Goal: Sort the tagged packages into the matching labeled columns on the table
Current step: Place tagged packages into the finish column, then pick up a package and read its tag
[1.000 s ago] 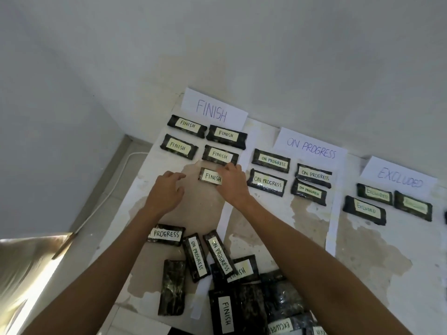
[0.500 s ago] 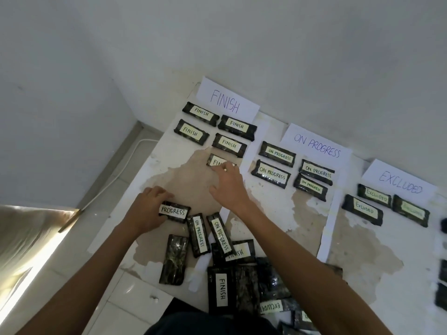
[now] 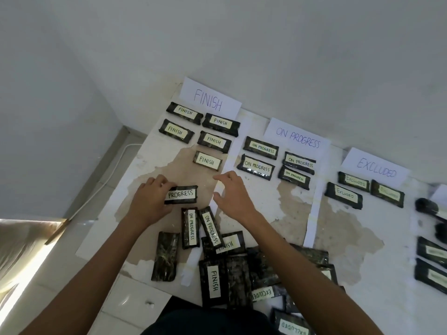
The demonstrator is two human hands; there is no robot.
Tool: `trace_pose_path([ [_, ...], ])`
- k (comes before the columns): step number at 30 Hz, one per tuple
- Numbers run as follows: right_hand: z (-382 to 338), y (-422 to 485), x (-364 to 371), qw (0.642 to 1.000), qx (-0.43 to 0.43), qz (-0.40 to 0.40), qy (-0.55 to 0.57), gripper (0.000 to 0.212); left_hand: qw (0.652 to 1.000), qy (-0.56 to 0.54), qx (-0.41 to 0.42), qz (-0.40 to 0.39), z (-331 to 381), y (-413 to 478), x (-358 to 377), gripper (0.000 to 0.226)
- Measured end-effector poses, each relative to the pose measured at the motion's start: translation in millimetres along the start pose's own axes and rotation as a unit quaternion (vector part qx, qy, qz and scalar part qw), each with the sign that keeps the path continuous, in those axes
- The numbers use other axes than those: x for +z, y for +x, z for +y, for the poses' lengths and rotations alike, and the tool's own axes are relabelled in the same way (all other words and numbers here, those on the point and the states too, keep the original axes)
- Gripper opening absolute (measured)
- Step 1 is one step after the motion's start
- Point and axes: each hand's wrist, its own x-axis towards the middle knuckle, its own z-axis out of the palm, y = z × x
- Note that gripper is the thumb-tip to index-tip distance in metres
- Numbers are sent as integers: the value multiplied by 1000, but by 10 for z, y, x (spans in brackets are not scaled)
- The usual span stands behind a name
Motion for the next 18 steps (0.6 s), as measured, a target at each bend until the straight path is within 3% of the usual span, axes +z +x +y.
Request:
trace_pose_path([
  [5,200,-151,-128,999,32,9,9,42,998,-15,54,29,353,130,15,59],
  [18,858,-430,-431,984,167,55,-24,46,987,-2,158,-5,1426,979,342,54],
])
